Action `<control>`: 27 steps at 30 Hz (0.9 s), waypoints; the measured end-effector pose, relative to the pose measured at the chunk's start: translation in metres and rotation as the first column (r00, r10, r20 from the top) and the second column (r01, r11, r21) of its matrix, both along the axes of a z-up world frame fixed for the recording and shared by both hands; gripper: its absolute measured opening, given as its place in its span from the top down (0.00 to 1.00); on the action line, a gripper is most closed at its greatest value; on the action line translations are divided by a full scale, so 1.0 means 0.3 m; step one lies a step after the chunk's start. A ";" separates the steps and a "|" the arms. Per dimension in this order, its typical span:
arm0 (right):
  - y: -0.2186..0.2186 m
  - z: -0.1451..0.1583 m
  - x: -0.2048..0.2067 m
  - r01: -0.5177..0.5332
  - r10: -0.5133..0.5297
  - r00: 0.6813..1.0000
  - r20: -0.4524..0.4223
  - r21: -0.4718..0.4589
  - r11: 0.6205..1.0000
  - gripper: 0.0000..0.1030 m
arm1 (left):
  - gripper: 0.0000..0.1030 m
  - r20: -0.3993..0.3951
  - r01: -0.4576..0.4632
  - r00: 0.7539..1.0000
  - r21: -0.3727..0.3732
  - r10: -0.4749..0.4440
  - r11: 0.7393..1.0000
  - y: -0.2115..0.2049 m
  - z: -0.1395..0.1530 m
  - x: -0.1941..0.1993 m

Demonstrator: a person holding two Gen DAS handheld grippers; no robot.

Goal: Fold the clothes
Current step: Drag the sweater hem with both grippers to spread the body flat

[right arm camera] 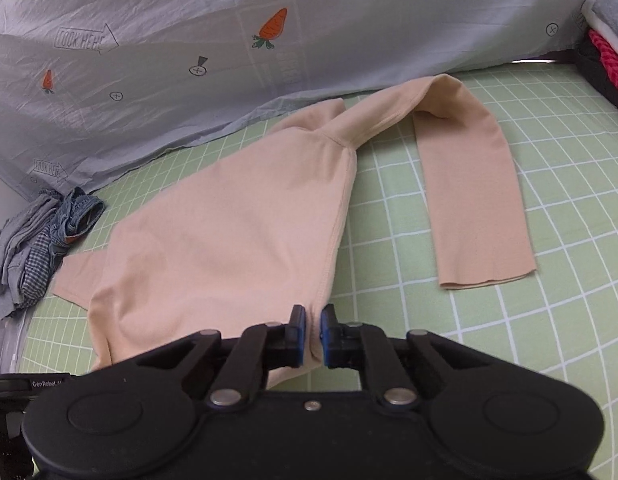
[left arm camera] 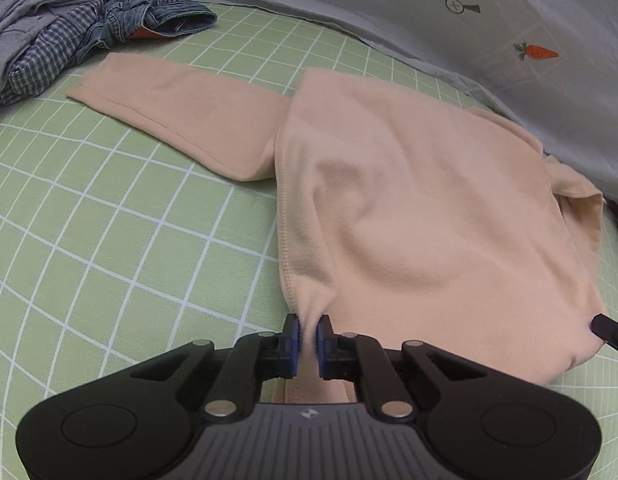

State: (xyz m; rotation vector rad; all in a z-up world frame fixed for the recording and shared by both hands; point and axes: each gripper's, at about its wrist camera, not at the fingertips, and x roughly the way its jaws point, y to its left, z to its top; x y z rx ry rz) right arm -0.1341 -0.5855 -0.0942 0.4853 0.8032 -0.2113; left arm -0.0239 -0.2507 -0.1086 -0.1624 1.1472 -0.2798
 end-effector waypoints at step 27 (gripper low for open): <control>0.155 -0.194 -0.285 0.090 -0.106 0.960 -0.258 -0.072 0.993 0.36 | 0.55 -0.105 0.067 0.993 0.125 -0.054 0.990 0.200 -0.055 -0.210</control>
